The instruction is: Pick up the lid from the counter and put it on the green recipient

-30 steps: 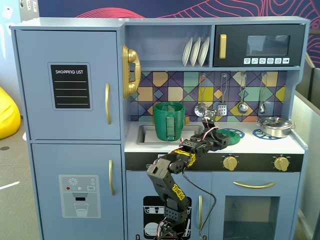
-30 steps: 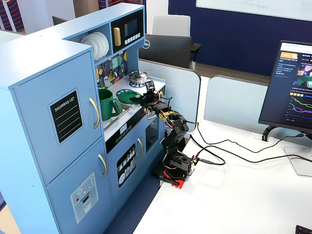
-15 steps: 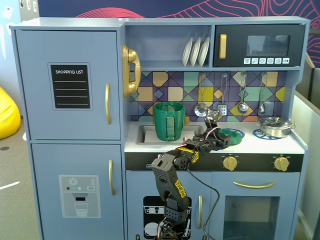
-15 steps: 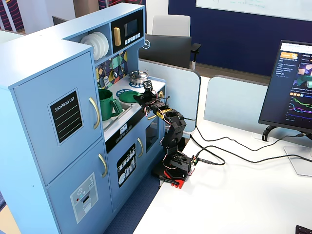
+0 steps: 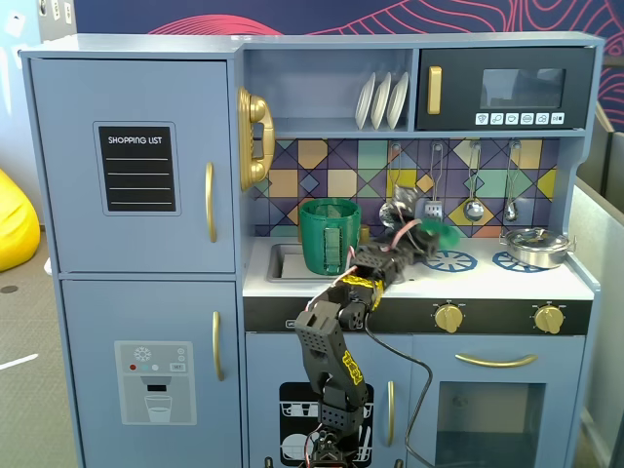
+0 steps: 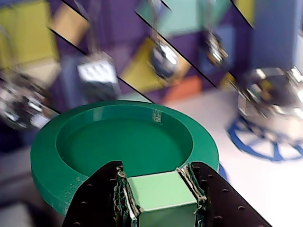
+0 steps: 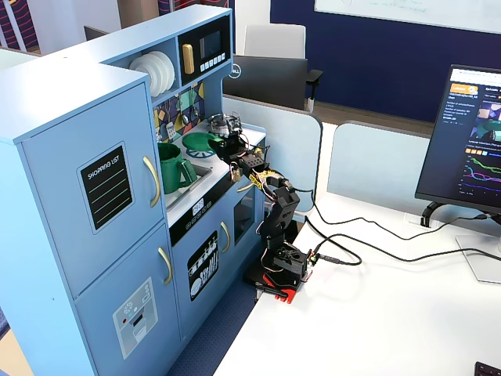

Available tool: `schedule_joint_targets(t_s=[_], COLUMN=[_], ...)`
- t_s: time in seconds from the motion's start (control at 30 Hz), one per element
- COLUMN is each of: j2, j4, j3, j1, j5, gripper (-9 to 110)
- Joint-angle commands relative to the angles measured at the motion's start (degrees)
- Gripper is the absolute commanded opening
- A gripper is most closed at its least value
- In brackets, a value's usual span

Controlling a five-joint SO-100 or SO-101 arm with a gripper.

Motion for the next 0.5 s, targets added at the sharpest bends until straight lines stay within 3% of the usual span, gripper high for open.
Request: schedule_joint_targets(t_s=[0.0,0.23,0.47], j2=[6.50,6.15,6.86], j4=[4.66,16.88,21.18], j3=[-12.13,-25.05,-26.28], j1=[-4.57,-11.16,-17.58], j5=[1.14,-0.18,-1.23], gripper=[0,0,0])
